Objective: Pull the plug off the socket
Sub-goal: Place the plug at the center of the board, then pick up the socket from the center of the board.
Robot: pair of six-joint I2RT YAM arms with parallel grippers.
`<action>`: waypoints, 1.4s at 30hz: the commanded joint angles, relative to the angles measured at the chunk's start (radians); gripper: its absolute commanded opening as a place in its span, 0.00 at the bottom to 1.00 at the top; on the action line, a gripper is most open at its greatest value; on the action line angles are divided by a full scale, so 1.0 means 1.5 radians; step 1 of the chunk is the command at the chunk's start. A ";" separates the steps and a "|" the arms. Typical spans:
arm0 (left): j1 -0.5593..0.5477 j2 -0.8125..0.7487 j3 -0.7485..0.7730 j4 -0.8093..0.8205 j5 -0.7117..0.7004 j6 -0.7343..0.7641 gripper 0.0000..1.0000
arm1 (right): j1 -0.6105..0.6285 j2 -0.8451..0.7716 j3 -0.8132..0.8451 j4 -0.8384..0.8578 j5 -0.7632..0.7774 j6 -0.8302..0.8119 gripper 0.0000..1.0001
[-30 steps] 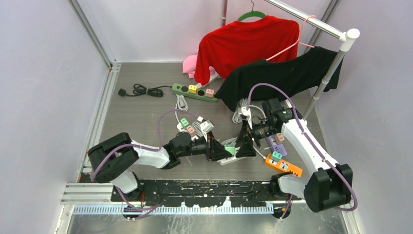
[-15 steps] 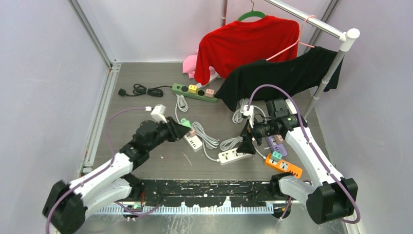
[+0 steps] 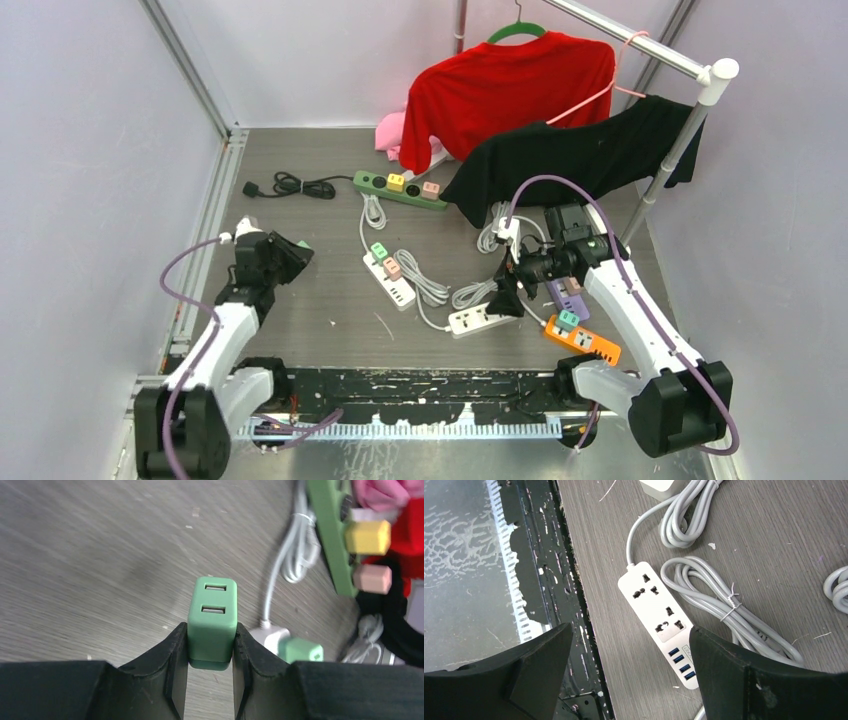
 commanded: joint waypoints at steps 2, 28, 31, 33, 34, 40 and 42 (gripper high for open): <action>0.152 0.149 0.015 0.122 0.150 -0.065 0.00 | -0.003 0.001 -0.001 0.018 0.000 -0.003 0.92; 0.221 0.003 0.064 -0.117 0.177 -0.059 1.00 | -0.004 -0.007 0.006 0.001 0.022 -0.030 0.92; 0.209 -0.096 0.041 -0.128 0.234 -0.060 1.00 | -0.008 -0.016 0.008 -0.007 0.021 -0.039 0.92; 0.191 -0.151 0.018 -0.095 0.301 -0.068 1.00 | -0.013 -0.019 0.009 -0.016 0.016 -0.047 0.92; 0.170 -0.174 0.000 -0.063 0.336 -0.076 0.98 | -0.016 -0.020 0.010 -0.019 0.014 -0.051 0.92; -0.051 -0.221 -0.054 0.090 0.354 -0.067 0.94 | -0.042 -0.021 0.017 -0.035 0.000 -0.065 0.92; -0.179 -0.200 -0.056 0.126 0.313 -0.036 0.92 | -0.055 -0.022 0.018 -0.039 -0.008 -0.065 0.93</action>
